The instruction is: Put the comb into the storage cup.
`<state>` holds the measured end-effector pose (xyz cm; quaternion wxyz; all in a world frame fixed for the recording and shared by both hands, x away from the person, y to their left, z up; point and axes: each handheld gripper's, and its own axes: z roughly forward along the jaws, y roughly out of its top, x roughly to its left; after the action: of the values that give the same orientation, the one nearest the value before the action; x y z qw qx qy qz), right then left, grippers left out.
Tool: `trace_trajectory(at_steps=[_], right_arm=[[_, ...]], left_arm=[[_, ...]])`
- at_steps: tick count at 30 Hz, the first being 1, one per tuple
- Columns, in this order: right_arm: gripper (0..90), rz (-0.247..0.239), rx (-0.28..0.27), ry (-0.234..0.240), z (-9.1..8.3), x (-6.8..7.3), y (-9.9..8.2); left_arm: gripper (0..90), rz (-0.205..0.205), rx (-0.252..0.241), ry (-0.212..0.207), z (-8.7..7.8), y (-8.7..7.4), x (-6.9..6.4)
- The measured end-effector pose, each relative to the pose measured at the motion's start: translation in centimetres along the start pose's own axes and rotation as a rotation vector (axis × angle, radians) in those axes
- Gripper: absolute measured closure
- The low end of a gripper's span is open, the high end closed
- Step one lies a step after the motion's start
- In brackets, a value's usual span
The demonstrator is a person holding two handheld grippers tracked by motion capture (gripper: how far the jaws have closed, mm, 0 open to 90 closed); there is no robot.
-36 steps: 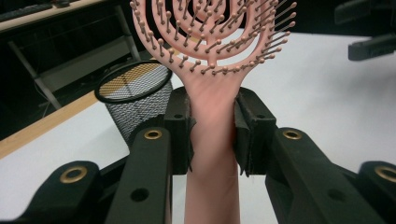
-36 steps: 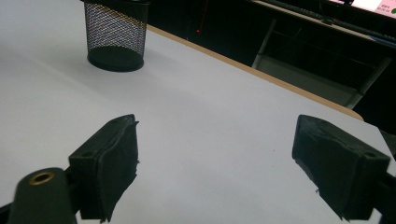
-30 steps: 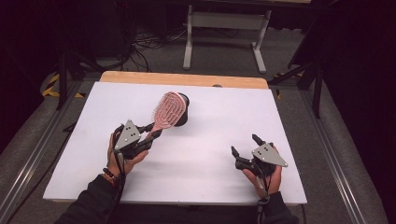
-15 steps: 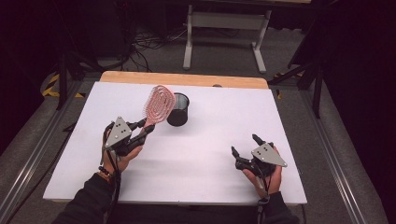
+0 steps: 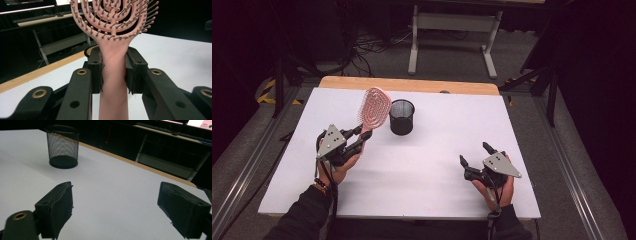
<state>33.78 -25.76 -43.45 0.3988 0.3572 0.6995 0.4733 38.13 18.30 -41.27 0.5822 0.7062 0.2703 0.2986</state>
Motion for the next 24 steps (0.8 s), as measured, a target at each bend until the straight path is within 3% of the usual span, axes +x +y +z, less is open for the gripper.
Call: trace_trajectory(at_steps=[7,14,20,24], right_arm=[[9.0,0.01,-0.056,0.048,0.8,0.9,2.2],[7.6,0.031,-0.119,0.088,1.4,1.9,4.3],[7.5,0.053,-0.135,0.116,1.9,3.0,5.0],[7.6,0.072,-0.15,0.143,2.2,3.6,5.6]], left_arm=[[69.8,0.017,-0.013,-0.016,0.0,-0.7,-0.4],[69.8,0.004,-0.022,-0.027,0.1,-1.0,-1.1],[69.8,0.022,-0.025,-0.052,0.6,-1.0,-2.2],[69.8,0.011,-0.028,-0.075,0.8,-1.2,-2.7]])
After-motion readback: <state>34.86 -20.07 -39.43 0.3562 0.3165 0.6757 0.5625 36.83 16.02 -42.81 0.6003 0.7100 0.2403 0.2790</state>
